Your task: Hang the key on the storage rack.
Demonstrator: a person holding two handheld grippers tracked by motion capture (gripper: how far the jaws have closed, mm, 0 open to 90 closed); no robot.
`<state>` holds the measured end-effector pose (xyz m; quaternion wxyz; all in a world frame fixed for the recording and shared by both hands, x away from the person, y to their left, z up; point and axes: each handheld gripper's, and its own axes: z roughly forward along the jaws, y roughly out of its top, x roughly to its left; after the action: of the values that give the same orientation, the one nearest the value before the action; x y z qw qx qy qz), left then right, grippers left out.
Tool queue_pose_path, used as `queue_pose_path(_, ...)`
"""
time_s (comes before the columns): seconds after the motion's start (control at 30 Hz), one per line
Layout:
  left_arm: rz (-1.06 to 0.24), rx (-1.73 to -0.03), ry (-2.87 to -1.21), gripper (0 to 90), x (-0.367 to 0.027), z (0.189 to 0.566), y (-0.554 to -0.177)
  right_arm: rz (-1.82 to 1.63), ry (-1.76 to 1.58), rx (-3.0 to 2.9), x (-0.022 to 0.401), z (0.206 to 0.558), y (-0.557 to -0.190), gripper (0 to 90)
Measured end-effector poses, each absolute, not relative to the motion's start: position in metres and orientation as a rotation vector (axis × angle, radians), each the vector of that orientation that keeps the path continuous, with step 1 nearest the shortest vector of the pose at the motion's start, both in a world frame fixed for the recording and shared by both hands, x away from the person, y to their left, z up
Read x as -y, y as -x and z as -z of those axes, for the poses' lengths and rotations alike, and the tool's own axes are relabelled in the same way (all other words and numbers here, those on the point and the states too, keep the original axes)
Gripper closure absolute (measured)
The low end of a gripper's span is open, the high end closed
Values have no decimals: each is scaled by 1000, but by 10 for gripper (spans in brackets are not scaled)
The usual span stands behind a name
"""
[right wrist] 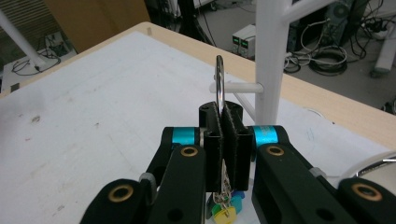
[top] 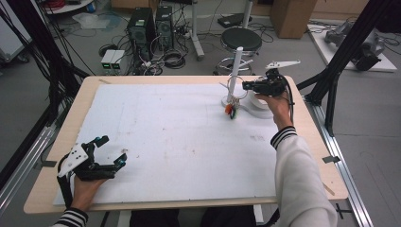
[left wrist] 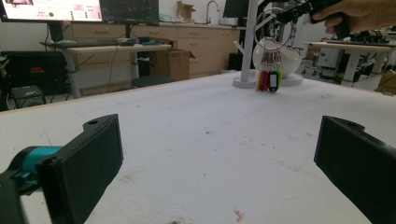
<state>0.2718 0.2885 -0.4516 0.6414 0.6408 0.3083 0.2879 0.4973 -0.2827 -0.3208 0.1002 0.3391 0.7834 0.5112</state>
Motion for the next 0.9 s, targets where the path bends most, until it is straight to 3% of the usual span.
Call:
queue_pose_path(0.8,-668,-707,-1464,17,-287,452,-271,-1438,-1114,-2303,278,339,-512,868)
queue_pose_path(0.9,-671,-705,-1468,17,-287,452,-271,-1448,-1111,-2298,278,338,-511,810)
